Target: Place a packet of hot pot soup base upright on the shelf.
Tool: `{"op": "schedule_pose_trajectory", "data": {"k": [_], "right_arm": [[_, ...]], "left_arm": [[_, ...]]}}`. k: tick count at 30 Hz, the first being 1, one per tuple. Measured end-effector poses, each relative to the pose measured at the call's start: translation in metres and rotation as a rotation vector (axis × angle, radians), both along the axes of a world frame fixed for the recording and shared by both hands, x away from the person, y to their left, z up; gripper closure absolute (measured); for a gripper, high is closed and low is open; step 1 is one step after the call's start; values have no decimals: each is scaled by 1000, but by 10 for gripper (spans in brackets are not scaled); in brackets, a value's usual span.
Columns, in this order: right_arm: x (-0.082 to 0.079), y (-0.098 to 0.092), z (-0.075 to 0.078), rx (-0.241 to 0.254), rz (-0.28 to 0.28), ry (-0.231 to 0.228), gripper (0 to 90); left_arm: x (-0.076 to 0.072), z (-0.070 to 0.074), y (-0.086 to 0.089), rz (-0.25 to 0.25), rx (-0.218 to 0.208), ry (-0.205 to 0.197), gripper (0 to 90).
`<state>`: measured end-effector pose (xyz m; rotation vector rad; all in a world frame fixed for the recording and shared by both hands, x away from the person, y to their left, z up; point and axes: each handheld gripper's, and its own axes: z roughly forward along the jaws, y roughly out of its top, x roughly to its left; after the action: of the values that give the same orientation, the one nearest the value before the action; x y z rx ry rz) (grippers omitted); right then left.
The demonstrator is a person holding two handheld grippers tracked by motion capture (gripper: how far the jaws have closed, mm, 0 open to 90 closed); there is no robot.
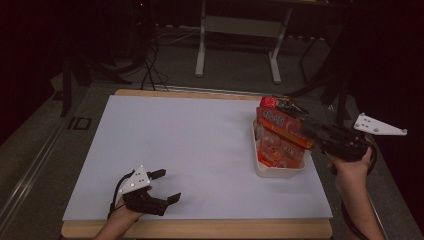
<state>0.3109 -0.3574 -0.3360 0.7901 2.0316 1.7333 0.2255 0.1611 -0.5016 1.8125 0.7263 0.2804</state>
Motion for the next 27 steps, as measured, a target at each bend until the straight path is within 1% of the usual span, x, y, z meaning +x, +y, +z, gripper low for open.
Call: {"op": "schedule_pose_trajectory", "data": {"k": [5, 9, 10, 12, 14, 16, 18, 20, 22, 24, 27], "right_arm": [[-6, 10, 2, -2, 37, -5, 585], [-12, 20, 0, -21, 77, -6, 555], [-14, 25, -2, -28, 98, 0, 540], [-16, 34, -8, -52, 118, 13, 510], [-16, 41, -14, -77, 126, 22, 457], [-16, 48, -22, -81, 138, 41, 391], [-16, 53, -31, -76, 145, 55, 344], [-15, 58, -41, -55, 153, 84, 297], [-16, 62, -50, -59, 157, 80, 250], [-16, 67, -59, -63, 169, 89, 196], [-17, 72, -70, -75, 169, 91, 149]], "left_arm": [[0, -1, 0, 0, 2, 2, 74], [0, -1, -1, -2, 2, 3, 73], [0, -1, -1, -3, 2, 2, 73], [0, -1, -2, -6, 4, 3, 73], [0, -1, -2, -9, 3, 2, 74], [0, -1, -2, -10, 6, 0, 73], [0, -1, -2, -9, 4, 1, 74], [0, -1, -2, -11, -6, 0, 74], [-1, -1, -1, -14, -3, -5, 74], [-1, -1, -1, -16, -5, -4, 73], [-2, -1, -1, -18, -8, -2, 74]]}}
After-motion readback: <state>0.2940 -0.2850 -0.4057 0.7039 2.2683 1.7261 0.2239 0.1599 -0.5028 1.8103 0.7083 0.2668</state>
